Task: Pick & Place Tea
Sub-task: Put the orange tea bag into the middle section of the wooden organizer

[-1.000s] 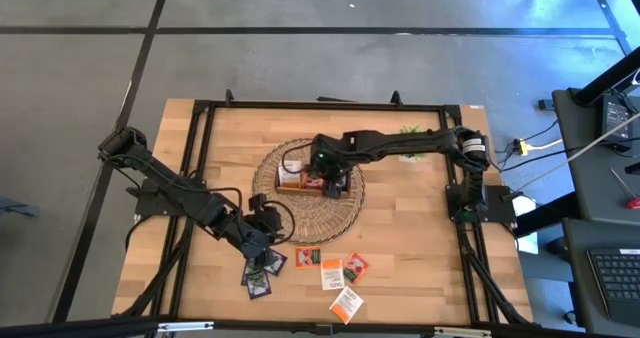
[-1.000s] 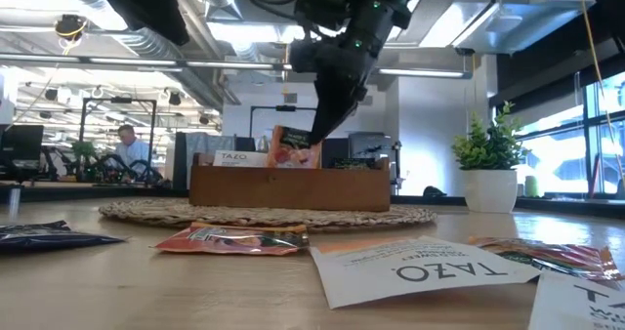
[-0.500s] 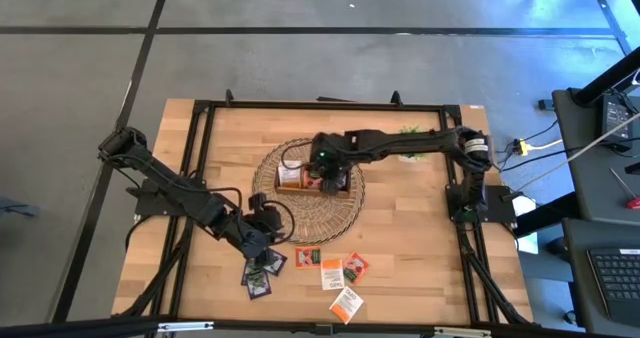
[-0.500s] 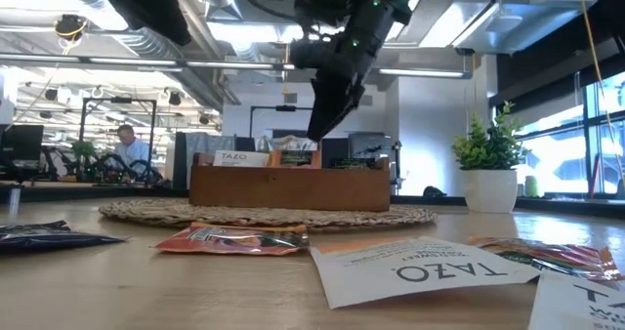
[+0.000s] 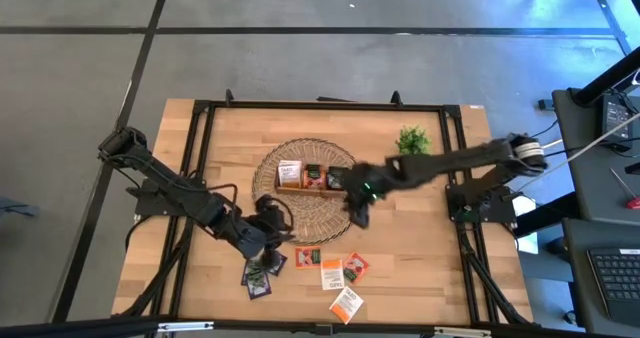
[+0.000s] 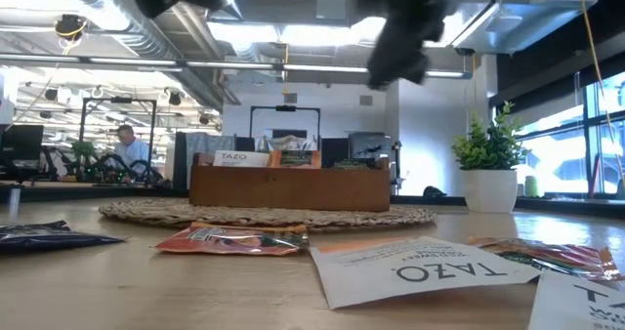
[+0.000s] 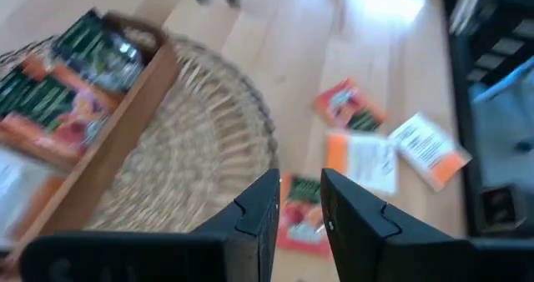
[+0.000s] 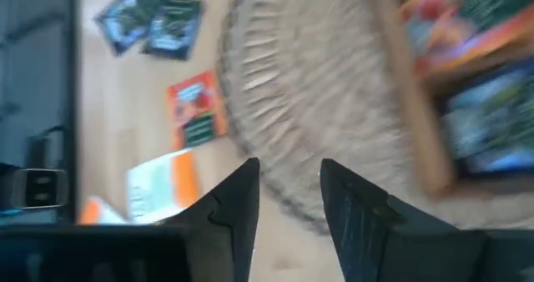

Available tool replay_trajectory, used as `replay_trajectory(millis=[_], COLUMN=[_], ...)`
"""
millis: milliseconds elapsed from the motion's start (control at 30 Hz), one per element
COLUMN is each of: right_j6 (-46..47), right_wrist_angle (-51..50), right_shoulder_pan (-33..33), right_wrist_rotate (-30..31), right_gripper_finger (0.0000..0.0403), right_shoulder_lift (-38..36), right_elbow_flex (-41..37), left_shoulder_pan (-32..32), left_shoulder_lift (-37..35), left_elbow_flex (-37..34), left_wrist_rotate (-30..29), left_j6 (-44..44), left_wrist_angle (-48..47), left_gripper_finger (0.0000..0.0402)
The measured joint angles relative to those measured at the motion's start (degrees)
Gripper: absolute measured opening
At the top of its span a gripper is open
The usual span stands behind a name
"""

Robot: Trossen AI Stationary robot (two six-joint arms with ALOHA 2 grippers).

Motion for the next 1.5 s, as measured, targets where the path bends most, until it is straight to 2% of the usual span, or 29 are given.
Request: replay_trajectory(millis=[133,300,400,533,767,933,1067,1267,1367,1500], right_j6=[10.7,21.8,26.7,28.7,31.7,33.2,34.7,38.3,41.6,42.4], right_wrist_angle=[10.3,22.7,31.1,40.9,41.5,41.6,41.4,41.4,41.6,41.8], right_shoulder_pan=[7.2,14.2,16.5,17.6,17.5,17.5,16.8,15.4,15.1,15.1], right_wrist_rotate=[1.5,3.8,8.6,12.8,13.2,11.6,10.4,10.1,9.7,8.7], right_gripper_finger=[0.0132,0.0132,0.0132,0.0132,0.0132,0.0132,0.0145,0.0208,0.0231,0.0242], right_shoulder_lift=[-4.2,-4.6,-3.7,-2.1,4.2,10.5,15.8,22.6,24.8,26.3], right_elbow_flex=[-11.0,-20.1,-23.8,-26.1,-23.4,-18.2,-14.1,-9.7,-8.1,-6.6], left_shoulder_pan=[0.0,0.5,1.1,1.7,1.8,1.8,1.8,1.8,1.8,1.6], left_shoulder_lift=[0.0,1.6,4.1,9.5,19.8,23.9,25.7,26.9,27.1,27.2], left_elbow_flex=[0.0,0.0,0.0,0.0,0.0,0.0,0.0,0.1,0.1,0.1], left_wrist_rotate=[-2.6,-3.4,0.1,7.0,15.7,19.6,19.7,19.4,18.9,18.0], left_j6=[0.7,5.7,5.9,5.1,-1.2,-2.6,-3.7,-6.8,-8.2,-9.1], left_wrist_angle=[5.2,10.2,11.7,11.7,11.9,12.1,12.0,12.2,12.2,12.4], left_gripper_finger=[0.0086,0.0086,0.0086,0.0086,0.0086,0.0086,0.0086,0.0086,0.0086,0.0086])
